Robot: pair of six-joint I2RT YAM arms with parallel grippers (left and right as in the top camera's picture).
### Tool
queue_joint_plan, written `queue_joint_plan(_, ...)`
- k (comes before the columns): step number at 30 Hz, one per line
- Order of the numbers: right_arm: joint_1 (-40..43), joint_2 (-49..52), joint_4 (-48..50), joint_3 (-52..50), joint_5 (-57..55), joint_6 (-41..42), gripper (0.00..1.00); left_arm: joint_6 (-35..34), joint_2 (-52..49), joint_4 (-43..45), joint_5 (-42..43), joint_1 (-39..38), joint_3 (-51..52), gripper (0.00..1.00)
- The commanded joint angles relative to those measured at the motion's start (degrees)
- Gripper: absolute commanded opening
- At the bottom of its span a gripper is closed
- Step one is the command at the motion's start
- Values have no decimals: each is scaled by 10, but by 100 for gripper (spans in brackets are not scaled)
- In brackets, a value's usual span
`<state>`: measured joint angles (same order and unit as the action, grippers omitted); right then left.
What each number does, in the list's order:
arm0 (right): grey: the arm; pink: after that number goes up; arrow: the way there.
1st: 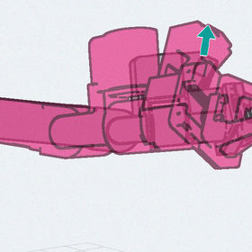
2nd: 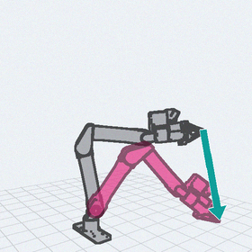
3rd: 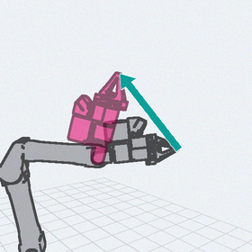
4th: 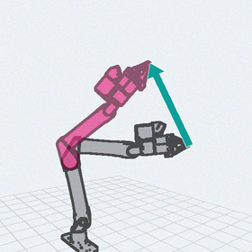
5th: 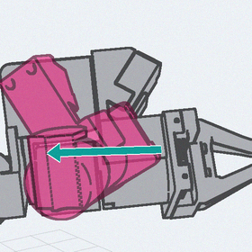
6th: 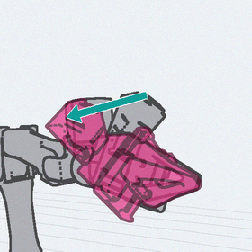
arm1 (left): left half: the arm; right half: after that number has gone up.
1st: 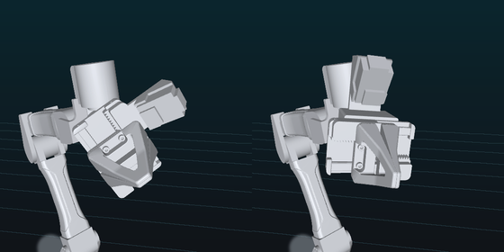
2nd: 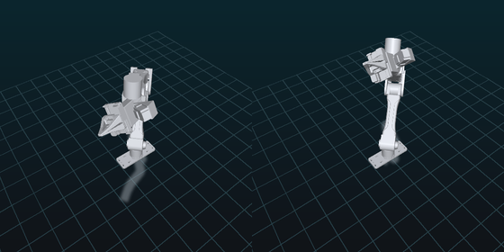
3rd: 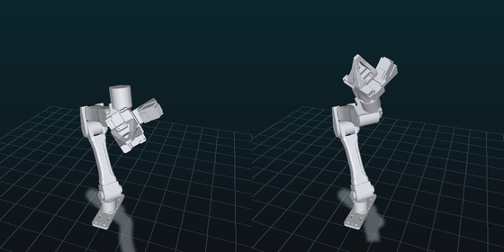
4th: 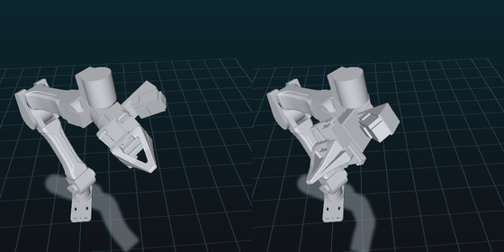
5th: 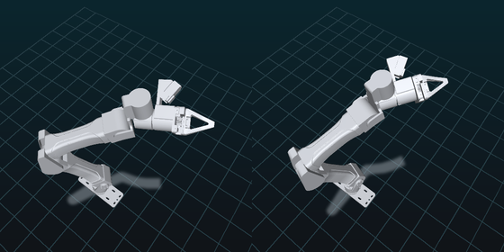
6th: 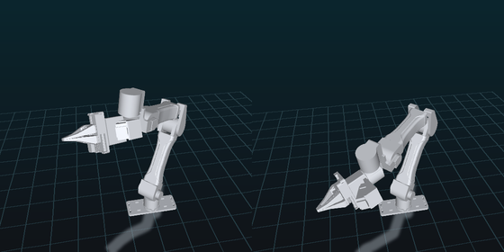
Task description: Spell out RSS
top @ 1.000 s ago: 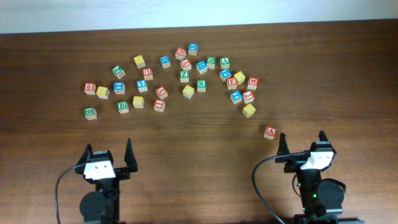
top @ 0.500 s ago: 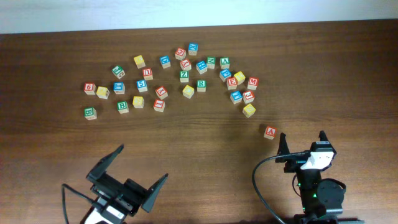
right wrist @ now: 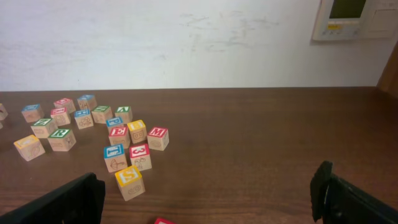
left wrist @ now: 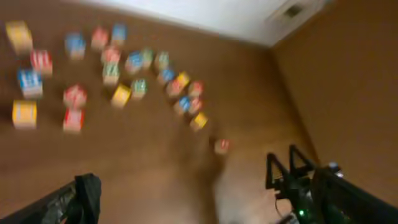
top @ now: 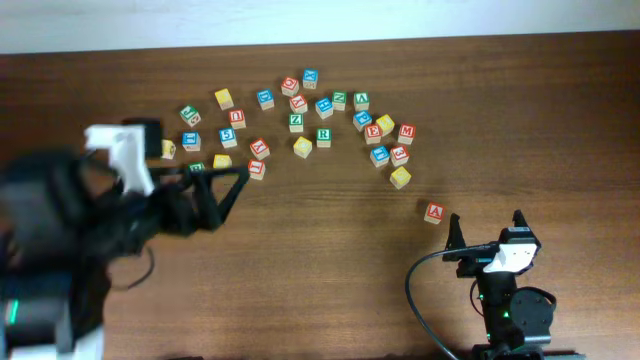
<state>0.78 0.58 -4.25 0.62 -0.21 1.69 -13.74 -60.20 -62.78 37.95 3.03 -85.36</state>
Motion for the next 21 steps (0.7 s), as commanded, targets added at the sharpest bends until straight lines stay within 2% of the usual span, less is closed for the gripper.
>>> queue_joint_plan(1,4,-4,-4,-3,-5,3,98,5,-89,-50,-40,-17,-6,99)
queue_joint_plan(2,4,-4,-4,-3,-5,3,98,-9,-112,-75,-121,-42,-6,99)
queue_joint_plan(3,4,-4,-4,-3,-5,3,98,-68,-145,-111,-252,-88,-6,99)
queue_joint_plan(4,4,-4,-4,-3,-5,3,98,-116,-170,-126,-319,-120,-6,99)
queue_joint_plan(6,4,-4,-4,-3,-5,3,98,-128,-220,-119,-333,-158,-6,99)
queue_joint_plan(10,4,-4,-4,-3,-5,3,98,-128,-301,-104,-303,-164,-6,99)
queue_joint_plan(12,4,-4,-4,-3,-5,3,98,-128,-322,-106,-253,-169,-5,99)
queue_joint_plan(16,4,-4,-4,-3,-5,3,98,-119,-351,-75,-249,-224,-5,99)
queue_joint_plan(18,4,-4,-4,-3,-5,3,98,-120,-368,-64,-284,-258,-4,99)
queue_joint_plan(21,4,-4,-4,-3,-5,3,99,-134,-379,-64,-397,-262,-2,99)
